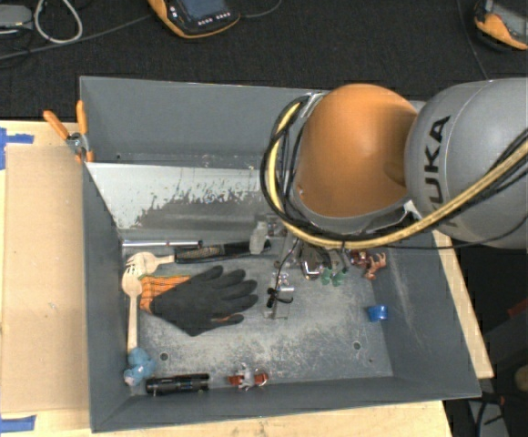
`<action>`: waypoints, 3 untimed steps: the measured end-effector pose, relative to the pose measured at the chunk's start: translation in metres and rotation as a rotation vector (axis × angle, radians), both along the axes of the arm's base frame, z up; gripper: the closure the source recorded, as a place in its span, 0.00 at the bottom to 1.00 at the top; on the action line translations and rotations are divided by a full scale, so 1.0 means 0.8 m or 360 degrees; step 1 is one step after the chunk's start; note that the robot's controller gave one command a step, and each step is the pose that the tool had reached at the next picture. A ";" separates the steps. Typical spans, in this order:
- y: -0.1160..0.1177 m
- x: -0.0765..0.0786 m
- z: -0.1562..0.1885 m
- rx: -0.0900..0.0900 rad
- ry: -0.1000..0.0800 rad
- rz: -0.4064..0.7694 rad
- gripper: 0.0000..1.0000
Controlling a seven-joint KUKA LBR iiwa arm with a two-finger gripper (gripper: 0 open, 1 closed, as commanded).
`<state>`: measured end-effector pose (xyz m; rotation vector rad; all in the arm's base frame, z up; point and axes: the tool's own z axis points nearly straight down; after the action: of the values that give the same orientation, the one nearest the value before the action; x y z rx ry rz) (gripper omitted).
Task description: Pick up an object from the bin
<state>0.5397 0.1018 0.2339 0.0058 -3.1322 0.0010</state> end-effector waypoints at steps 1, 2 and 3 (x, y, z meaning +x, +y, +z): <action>-0.001 0.002 0.006 0.0002 -0.0013 -0.0007 0.00; 0.051 0.023 -0.098 0.0004 -0.0017 0.0049 0.00; 0.089 0.043 -0.105 0.0002 -0.0022 -0.0478 0.00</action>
Offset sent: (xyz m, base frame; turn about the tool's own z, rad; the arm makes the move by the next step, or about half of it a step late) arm 0.0320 0.0824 -0.1639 -0.0627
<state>0.5739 0.1732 0.1499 -0.4648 -3.1115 -0.0035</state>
